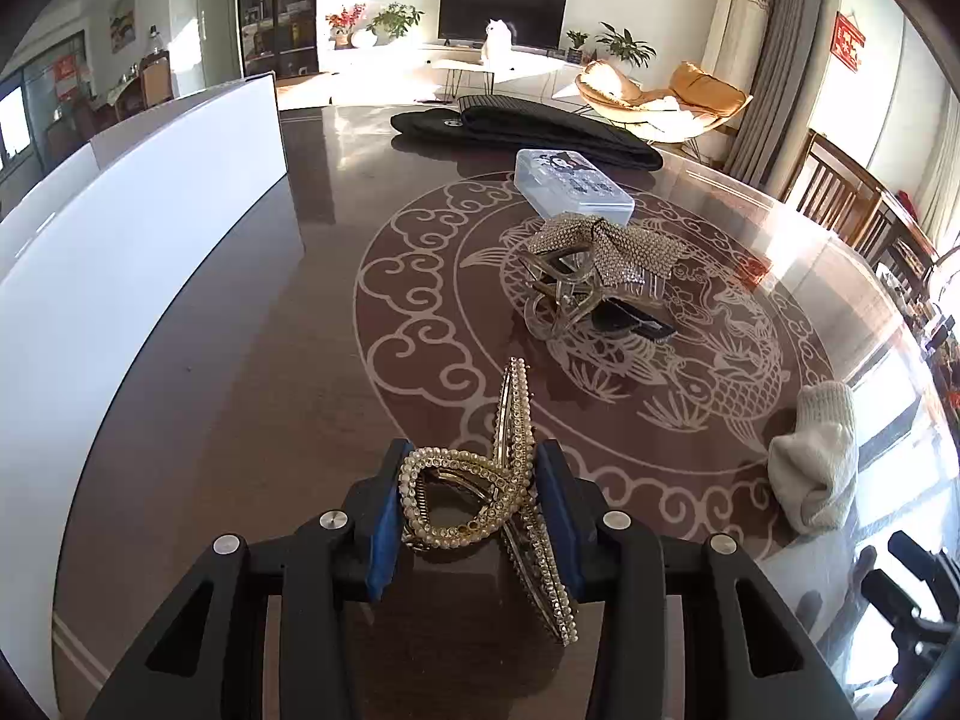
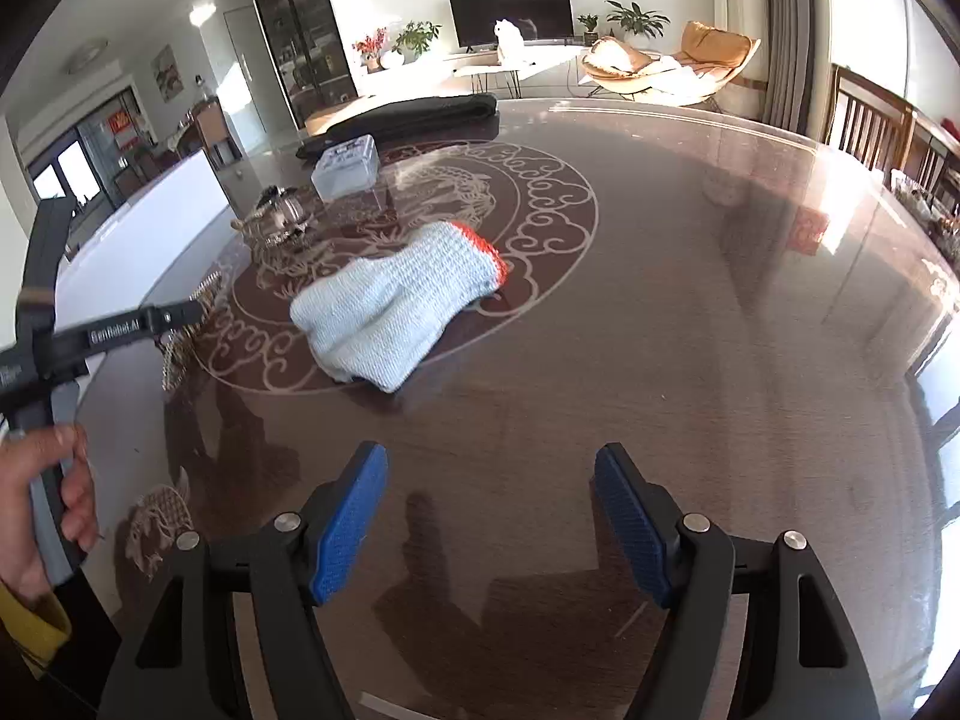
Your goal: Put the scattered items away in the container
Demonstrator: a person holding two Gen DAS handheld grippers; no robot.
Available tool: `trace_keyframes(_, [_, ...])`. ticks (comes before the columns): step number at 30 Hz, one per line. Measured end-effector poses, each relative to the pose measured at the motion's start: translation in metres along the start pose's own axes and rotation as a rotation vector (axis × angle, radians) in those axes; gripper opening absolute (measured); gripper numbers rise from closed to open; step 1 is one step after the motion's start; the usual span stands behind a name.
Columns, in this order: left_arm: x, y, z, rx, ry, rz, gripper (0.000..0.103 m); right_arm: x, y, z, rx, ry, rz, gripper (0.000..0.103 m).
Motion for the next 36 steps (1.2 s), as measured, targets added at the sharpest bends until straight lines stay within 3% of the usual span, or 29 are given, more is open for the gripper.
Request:
trace_keyframes(2, [-0.008,0.005,-0.010,0.005,-0.007,0.001,0.042,0.002,0.000,0.022,0.098,-0.031,0.043,0.074])
trace_keyframes(6, [-0.017,0.011,-0.021,-0.015,-0.020,0.002,0.042,0.046,0.007,0.053,0.275,0.064,0.051,0.074])
trace_keyframes(7, [-0.018,0.011,-0.022,-0.015,-0.023,0.002,0.042,0.057,0.011,0.056,0.303,0.091,0.045,0.075])
trace_keyframes(9, [-0.018,0.012,-0.023,-0.014,-0.027,-0.002,0.042,0.064,0.027,0.062,0.263,0.054,-0.001,0.073])
trace_keyframes(10, [-0.019,0.013,-0.023,-0.019,-0.024,-0.011,0.042,0.070,0.036,0.064,0.206,0.066,0.019,0.061])
trace_keyframes(12, [-0.022,0.017,-0.026,-0.023,-0.016,-0.026,0.041,0.074,0.048,0.060,0.142,0.078,0.041,0.025])
trace_keyframes(21, [-0.059,0.037,-0.043,-0.151,-0.023,-0.167,0.041,0.011,0.077,0.030,-0.026,-0.022,0.160,0.025])
trace_keyframes(26, [-0.080,0.030,-0.047,-0.136,-0.043,-0.159,0.041,0.003,0.100,0.014,-0.134,-0.028,0.179,0.025])
trace_keyframes(36, [-0.099,0.025,-0.059,-0.126,-0.035,-0.166,0.041,0.004,0.138,-0.009,-0.226,0.008,0.241,0.025])
Point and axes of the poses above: each gripper's, at about its wrist camera, not at the fingertips, and x roughly the way its jaws point, y to its left, z to its top, the point moved 1 cm from there along x, roughly the way its jaws point, and after that the axes turned 2 degrees about -x, right-handed, at the moved point
